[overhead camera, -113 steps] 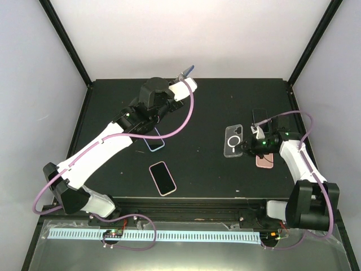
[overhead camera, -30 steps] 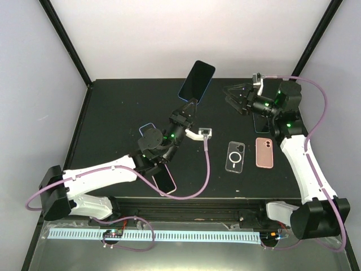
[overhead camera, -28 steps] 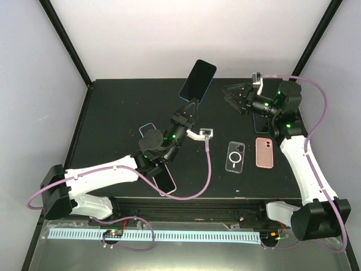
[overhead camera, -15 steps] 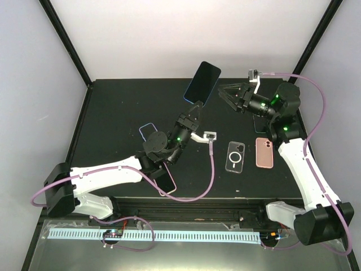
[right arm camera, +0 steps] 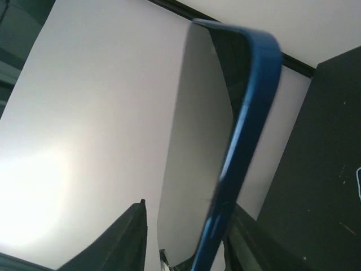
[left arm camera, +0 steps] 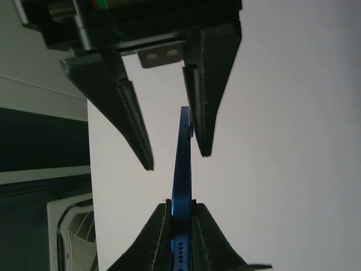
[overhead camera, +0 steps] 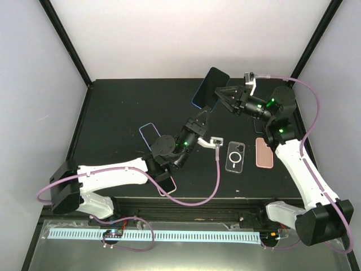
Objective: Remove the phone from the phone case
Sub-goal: Place the phone case at the center of the board, then place the phone at the center of the board, then pick up the phone at the center of the board.
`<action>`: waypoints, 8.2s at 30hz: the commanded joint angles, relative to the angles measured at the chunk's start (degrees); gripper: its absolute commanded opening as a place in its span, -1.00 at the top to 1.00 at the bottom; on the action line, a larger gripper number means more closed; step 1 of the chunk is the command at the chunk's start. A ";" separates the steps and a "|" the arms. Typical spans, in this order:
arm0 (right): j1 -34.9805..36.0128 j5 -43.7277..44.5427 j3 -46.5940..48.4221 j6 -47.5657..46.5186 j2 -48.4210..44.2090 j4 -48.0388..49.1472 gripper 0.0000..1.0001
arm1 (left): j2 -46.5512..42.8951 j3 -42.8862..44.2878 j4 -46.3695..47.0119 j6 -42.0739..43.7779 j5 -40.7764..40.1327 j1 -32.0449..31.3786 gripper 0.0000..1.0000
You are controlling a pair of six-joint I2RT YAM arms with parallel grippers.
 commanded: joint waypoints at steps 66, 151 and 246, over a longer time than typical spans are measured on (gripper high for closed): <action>-17.18 -18.70 20.47 -97.95 17.94 -79.11 0.98 | -15.35 18.73 -77.47 -86.93 19.11 32.23 -0.98; -23.93 -5.67 39.75 -94.33 52.79 -76.20 -1.00 | -12.31 12.02 -109.90 -50.74 45.26 40.13 -0.98; 1.68 -13.51 -2.36 -82.06 20.98 -49.47 -0.64 | -3.62 1.18 -85.26 -5.70 31.82 24.13 0.05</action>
